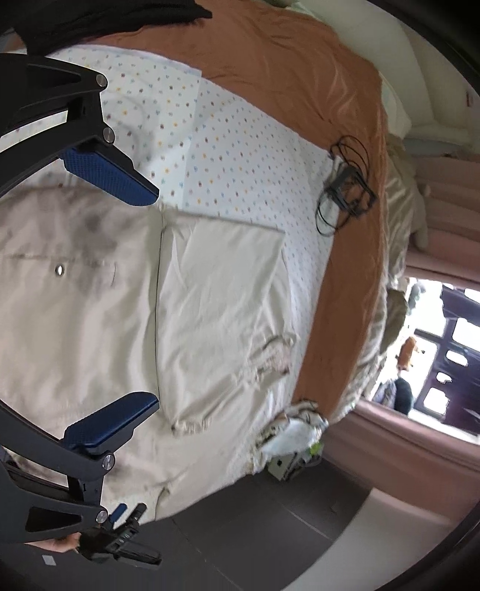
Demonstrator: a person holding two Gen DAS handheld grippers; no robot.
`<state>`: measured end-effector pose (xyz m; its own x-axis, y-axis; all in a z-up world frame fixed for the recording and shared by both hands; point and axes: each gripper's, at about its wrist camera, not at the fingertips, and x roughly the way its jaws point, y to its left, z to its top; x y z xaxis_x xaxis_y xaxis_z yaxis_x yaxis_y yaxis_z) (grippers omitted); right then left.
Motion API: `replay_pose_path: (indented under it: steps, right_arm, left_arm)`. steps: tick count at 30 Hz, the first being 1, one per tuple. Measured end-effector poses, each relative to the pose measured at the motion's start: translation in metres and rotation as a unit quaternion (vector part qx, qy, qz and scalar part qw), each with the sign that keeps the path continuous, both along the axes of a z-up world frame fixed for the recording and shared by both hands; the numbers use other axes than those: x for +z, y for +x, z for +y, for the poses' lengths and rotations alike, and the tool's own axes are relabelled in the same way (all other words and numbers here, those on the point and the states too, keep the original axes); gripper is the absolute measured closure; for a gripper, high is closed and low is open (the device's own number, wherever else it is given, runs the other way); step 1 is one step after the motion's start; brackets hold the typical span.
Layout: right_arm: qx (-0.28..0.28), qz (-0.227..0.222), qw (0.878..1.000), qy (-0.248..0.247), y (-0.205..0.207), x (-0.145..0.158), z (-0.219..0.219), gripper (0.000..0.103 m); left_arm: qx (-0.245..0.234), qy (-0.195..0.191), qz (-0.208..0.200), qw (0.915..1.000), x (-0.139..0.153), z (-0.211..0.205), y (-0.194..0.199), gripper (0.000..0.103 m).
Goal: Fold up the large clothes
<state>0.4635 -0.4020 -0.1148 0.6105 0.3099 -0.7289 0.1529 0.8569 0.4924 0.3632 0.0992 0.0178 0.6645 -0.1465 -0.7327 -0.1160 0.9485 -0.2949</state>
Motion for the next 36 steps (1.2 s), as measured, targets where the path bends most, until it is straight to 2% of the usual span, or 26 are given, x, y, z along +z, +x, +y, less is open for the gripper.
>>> replay_pose_path:
  steps: [2, 5, 7, 10, 14, 18, 22, 25, 30, 36]
  right_arm:
    - [-0.006, -0.001, 1.000, -0.006, -0.011, 0.007, -0.009, 0.000]
    - [-0.017, -0.001, 1.000, -0.007, -0.033, 0.017, -0.026, 0.000]
    - [-0.035, -0.027, 0.999, -0.005, -0.052, 0.030, -0.041, 0.000]
    - [-0.064, -0.052, 0.995, -0.049, -0.078, 0.050, -0.059, 0.000]
    - [-0.074, -0.062, 0.994, -0.052, -0.106, 0.063, -0.084, 0.000]
    - [-0.085, -0.087, 0.989, -0.079, -0.133, 0.073, -0.104, 0.000]
    - [-0.111, -0.087, 0.988, -0.059, -0.155, 0.073, -0.130, 0.000]
    - [-0.107, -0.083, 0.990, -0.043, -0.165, 0.071, -0.154, 0.000]
    - [-0.134, -0.073, 0.988, 0.023, -0.185, 0.058, -0.196, 0.000]
    - [-0.157, -0.079, 0.984, 0.038, -0.193, 0.049, -0.230, 0.000]
  left_arm:
    - [-0.003, -0.011, -0.009, 0.9999, 0.008, -0.010, -0.007, 0.001]
    - [-0.015, -0.026, -0.022, 0.9993, 0.017, -0.027, -0.016, 0.001]
    - [-0.025, -0.032, -0.031, 0.9987, 0.024, -0.041, -0.024, 0.001]
    - [-0.035, -0.040, -0.038, 0.9979, 0.028, -0.059, -0.033, 0.001]
    - [-0.058, -0.046, -0.042, 0.9964, 0.033, -0.091, -0.043, 0.001]
    - [-0.087, -0.039, -0.056, 0.9938, 0.043, -0.127, -0.052, 0.001]
    - [-0.106, -0.049, -0.057, 0.9915, 0.049, -0.155, -0.056, 0.001]
    - [-0.122, -0.041, -0.068, 0.9894, 0.055, -0.181, -0.062, 0.001]
    - [-0.147, -0.043, -0.068, 0.9859, 0.060, -0.218, -0.062, 0.001]
    - [-0.173, -0.040, -0.075, 0.9811, 0.061, -0.257, -0.051, 0.001]
